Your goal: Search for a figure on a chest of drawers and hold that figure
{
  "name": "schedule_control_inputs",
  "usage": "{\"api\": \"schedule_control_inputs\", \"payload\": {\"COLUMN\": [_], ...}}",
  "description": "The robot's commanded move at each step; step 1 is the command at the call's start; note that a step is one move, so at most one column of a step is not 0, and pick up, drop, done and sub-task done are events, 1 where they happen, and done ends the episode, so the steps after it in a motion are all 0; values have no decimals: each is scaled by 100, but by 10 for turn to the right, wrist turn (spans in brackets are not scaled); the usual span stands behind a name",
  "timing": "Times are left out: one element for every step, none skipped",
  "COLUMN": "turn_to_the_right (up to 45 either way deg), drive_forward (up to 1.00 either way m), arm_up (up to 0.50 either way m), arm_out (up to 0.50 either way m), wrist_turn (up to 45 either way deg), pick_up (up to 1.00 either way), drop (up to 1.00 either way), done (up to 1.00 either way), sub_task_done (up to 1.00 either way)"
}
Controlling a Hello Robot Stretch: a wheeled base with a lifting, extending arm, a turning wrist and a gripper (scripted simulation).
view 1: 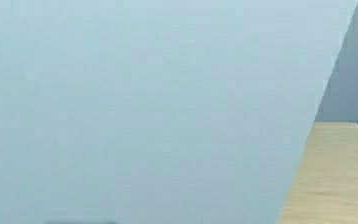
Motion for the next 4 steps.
{"api": "schedule_control_inputs", "payload": {"turn_to_the_right": [-450, -420, 0, -450], "drive_forward": [0, 0, 60, 0], "arm_up": [0, 0, 0, 0], "arm_out": [0, 0, 0, 0], "wrist_turn": [0, 0, 0, 0], "pick_up": [0, 0, 0, 0], "drop": [0, 0, 0, 0], "done": [0, 0, 0, 0], "sub_task_done": [0, 0, 0, 0]}}
